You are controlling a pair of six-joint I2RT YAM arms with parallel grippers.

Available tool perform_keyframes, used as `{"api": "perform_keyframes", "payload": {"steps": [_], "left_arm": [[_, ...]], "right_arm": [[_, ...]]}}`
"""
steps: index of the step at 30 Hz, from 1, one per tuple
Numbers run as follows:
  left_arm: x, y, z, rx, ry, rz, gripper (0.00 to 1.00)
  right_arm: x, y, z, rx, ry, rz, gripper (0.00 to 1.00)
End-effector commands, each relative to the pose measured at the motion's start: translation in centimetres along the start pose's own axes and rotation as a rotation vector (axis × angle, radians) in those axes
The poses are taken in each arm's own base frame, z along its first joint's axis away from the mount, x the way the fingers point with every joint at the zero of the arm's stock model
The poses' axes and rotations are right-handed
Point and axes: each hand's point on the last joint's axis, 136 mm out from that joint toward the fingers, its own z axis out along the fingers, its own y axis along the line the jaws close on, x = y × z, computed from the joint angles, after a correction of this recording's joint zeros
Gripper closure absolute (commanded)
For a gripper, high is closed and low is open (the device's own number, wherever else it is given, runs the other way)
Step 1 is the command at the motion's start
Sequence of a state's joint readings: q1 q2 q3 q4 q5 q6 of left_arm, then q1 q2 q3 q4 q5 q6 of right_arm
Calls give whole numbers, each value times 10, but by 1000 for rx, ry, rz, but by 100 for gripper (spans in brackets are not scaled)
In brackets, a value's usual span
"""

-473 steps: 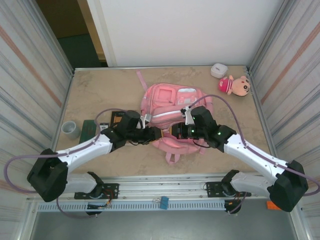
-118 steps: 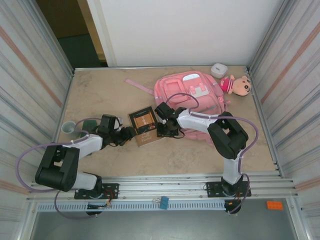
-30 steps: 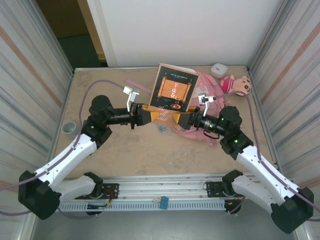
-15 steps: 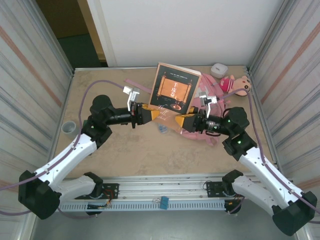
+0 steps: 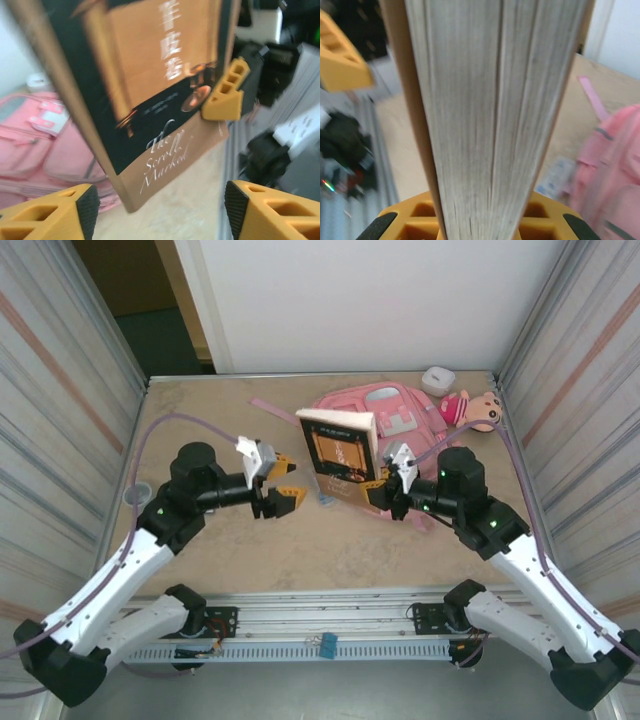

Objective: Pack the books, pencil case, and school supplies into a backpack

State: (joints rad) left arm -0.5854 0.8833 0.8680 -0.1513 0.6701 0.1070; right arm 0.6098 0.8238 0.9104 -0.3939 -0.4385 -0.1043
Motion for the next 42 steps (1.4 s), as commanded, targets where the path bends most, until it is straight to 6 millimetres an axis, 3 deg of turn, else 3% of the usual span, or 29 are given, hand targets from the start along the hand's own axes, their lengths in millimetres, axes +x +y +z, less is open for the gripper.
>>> {"api": "perform_keyframes", "payload": {"steps": [1,5,7,15,18,20,24,26,29,34,42], "left_arm": [[35,-14,-9,6,183,410,22],[57,-5,-4,-39,318,540,14],[62,1,3,-52,327,533,2],[71,0,20,-31,270,473,3],[75,-11,24,48,254,456,12],[76,-23,28,123,233,430,23],[72,-33,36,193,184,345,73],[69,-32,37,186,143,315,89],[62,-30,32,198,44,254,92],[44,-13,18,202,-105,131,92],[18,-2,14,207,-232,62,92]], "right_arm": [[34,-12,-4,91,249,-342,94],[61,-14,2,95,435,-478,91],[71,-11,5,50,475,-521,90],[79,8,10,-124,523,-609,90],[74,12,15,-158,509,-602,91],[68,15,20,-179,473,-595,90],[48,19,26,-193,379,-543,82],[37,16,25,-189,317,-487,64],[20,0,14,-157,167,-320,43],[5,-16,-11,-179,-107,-52,21],[15,-38,-6,-151,-186,211,11]]}}
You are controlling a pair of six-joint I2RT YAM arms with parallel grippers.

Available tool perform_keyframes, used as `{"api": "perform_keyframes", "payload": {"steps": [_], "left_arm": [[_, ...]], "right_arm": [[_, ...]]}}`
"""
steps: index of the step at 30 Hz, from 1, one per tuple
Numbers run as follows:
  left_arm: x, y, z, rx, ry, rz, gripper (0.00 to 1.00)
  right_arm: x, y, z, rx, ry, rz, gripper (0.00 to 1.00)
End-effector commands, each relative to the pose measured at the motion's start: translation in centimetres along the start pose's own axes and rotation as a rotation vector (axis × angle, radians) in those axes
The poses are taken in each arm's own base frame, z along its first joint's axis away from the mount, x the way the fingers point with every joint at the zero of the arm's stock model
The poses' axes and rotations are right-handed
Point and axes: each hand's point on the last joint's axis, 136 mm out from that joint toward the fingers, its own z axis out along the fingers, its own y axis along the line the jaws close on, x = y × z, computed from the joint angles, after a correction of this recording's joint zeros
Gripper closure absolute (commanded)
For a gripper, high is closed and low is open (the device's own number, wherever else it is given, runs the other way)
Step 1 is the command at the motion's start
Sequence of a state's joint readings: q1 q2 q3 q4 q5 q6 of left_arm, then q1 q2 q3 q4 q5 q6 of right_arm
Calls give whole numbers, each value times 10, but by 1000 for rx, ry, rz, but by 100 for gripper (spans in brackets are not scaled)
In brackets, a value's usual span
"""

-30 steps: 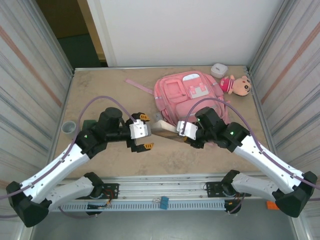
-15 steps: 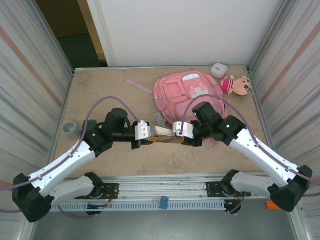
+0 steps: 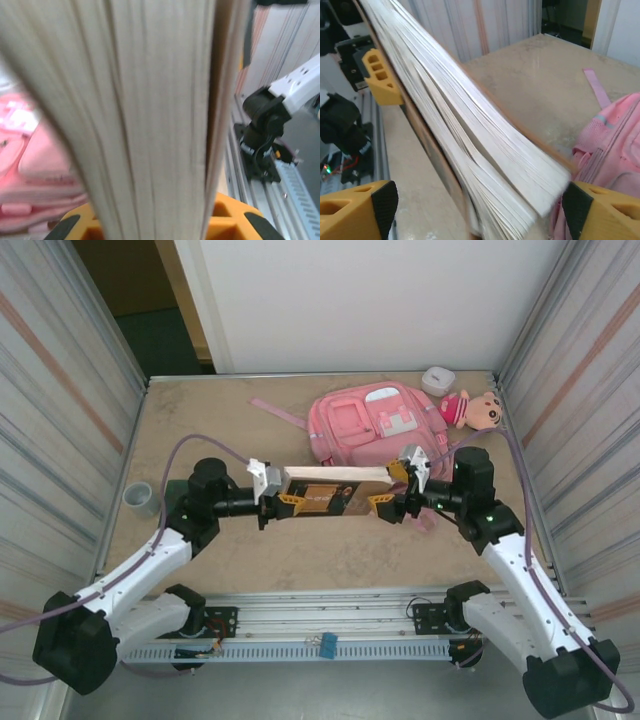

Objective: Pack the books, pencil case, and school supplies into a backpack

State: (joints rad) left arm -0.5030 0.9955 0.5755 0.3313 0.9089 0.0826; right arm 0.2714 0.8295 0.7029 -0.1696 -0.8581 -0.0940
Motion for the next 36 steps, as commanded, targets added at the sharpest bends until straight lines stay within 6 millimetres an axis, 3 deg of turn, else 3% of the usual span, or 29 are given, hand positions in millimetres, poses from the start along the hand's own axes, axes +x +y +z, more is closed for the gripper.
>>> {"api": "perform_keyframes", "payload": {"steps": [1,5,8,11,13,14,17,18,20,23,26,30,36], "left_arm": [[-46,-6,-5,48,-158,37,92],[-56,-6,-1,99,-188,2,92],[-65,-4,1,114,-213,-20,91],[-66,7,5,75,-206,-49,87],[-59,16,10,36,-159,-64,80],[-54,20,13,18,-125,-64,72],[-39,40,18,-89,-31,-77,32],[-36,48,19,-126,-5,-71,23],[-29,61,21,-196,39,-47,13],[-21,84,27,-297,110,14,11],[-10,113,40,-389,212,51,10],[17,163,62,-529,406,28,9],[47,197,120,-503,517,43,8]], "right_arm": [[-19,-1,0,-67,-105,122,10],[-22,-2,6,-140,-150,179,9],[-26,12,10,-262,-126,203,12],[-26,27,8,-365,-95,177,53],[-21,20,10,-356,-63,192,94],[-22,16,9,-342,-57,203,98],[-30,-3,-1,-251,-89,220,100],[-35,-13,-7,-178,-116,218,100],[-40,-37,-20,-20,-167,245,100],[-42,-72,-46,208,-245,332,100],[-32,-101,-71,419,-267,443,100],[-17,-121,-94,640,-237,515,100],[-2,-131,-109,779,-170,577,100]]}}
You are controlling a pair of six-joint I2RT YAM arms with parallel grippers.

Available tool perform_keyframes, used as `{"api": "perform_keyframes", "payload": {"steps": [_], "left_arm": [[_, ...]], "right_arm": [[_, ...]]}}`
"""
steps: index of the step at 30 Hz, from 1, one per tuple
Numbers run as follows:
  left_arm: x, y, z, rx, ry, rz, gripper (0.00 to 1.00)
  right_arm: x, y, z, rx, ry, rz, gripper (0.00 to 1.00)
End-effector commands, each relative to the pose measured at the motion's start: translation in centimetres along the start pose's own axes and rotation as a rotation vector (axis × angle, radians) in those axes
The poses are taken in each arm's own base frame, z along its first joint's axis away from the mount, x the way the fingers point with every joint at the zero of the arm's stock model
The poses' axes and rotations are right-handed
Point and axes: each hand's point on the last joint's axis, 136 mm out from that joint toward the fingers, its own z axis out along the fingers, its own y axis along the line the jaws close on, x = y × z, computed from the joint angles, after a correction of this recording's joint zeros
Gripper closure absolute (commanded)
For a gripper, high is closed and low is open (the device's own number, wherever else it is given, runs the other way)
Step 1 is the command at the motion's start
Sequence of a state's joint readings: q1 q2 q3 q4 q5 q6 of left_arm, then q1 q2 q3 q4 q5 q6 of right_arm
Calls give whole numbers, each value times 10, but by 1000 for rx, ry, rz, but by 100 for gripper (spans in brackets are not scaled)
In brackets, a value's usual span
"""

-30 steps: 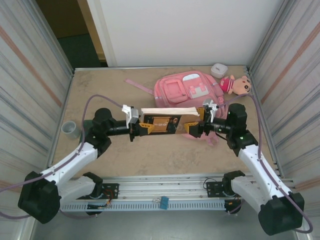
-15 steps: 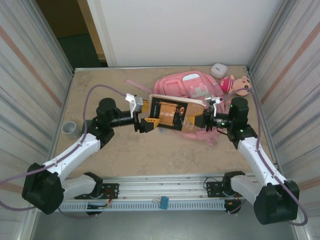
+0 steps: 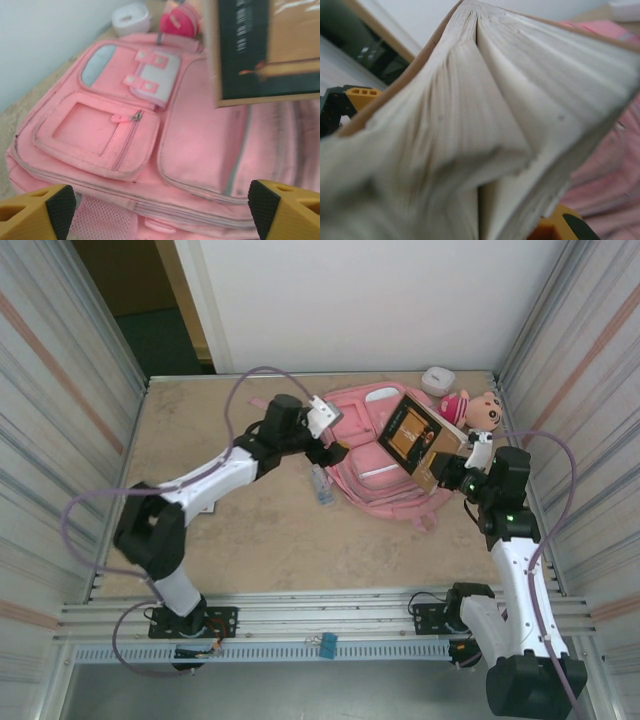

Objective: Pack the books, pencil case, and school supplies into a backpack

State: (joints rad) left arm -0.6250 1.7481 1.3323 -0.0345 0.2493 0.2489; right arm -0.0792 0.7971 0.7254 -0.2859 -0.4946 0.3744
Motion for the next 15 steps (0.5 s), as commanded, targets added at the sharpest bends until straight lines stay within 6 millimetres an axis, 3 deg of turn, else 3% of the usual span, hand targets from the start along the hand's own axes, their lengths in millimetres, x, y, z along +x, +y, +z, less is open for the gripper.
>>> {"api": "perform_keyframes", "payload": {"steps": [1,7,10,15], "left_arm": [[11,-1,31,-30,107,79,8],[21,-26,88,12,172,147,6],[40,-34,114,40,229,158,6],[84,-41,123,96,379,216,4]], "right_arm": [[-23,-2,-15,87,-56,-7,100],[-26,-15,-35,200,-133,-10,100],[-21,-14,-38,189,-137,-21,100],[-4,-7,-34,126,-82,-19,100]]}}
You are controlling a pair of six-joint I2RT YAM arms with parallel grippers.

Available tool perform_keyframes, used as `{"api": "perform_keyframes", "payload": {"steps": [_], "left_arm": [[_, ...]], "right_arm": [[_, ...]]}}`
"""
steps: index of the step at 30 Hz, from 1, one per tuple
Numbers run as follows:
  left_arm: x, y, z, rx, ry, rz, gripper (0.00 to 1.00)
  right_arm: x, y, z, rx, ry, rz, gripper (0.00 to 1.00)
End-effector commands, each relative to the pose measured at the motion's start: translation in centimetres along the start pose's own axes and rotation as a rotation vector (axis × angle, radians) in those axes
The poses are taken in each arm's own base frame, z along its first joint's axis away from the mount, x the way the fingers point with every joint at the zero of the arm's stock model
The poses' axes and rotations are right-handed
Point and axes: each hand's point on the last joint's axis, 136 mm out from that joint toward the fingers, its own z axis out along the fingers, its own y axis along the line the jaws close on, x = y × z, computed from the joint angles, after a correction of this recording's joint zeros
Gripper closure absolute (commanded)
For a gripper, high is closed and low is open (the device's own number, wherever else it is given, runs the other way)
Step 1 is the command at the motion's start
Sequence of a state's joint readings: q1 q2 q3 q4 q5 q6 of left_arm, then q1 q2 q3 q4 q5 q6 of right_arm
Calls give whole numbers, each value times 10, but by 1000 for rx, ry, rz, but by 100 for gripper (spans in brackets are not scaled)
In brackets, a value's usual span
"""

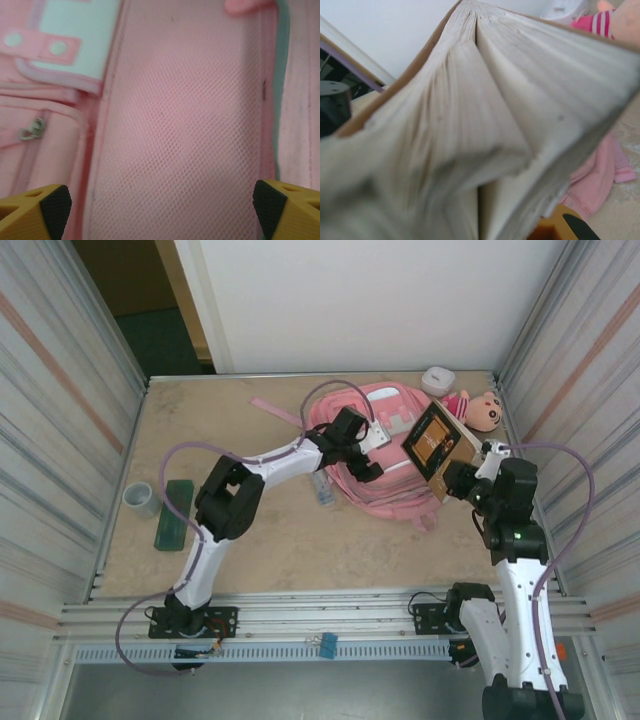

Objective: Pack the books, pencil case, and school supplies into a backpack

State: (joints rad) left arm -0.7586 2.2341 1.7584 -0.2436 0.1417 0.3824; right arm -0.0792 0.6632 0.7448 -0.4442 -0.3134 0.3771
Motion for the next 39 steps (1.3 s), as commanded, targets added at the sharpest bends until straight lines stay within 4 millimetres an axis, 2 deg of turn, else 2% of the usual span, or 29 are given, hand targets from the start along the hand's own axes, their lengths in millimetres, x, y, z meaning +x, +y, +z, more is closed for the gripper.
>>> {"api": "perform_keyframes", "payload": {"steps": [1,7,14,17,20,22,24,26,29,30,33,39], "left_arm": [[37,-1,-1,12,150,73,4],[96,-17,-24,15,305,89,3],[163,-28,-68,-41,461,0,2],[178,-31,-88,-60,512,-34,2],[174,-32,-112,-97,476,-80,2],[160,-35,-127,-101,408,-99,2],[137,-41,-144,-91,315,-96,2],[106,-51,-161,-61,187,-67,2],[69,-76,-182,35,-5,14,4],[62,-86,-185,70,-51,50,5],[54,-109,-184,126,-112,175,6],[60,-134,-150,194,-13,271,5]], "right_arm": [[-1,9,-2,-57,-16,-24,100],[9,16,0,-116,12,-25,100],[8,26,2,-171,32,-18,100],[10,29,5,-194,47,-1,100],[12,30,8,-206,55,26,100],[12,31,8,-214,52,40,100],[11,31,6,-215,42,49,100],[8,28,2,-193,19,64,100],[6,23,-5,-154,-20,76,100],[6,23,-8,-149,-28,76,100],[8,21,-14,-139,-42,81,100],[13,20,-20,-134,-49,102,100]]}}
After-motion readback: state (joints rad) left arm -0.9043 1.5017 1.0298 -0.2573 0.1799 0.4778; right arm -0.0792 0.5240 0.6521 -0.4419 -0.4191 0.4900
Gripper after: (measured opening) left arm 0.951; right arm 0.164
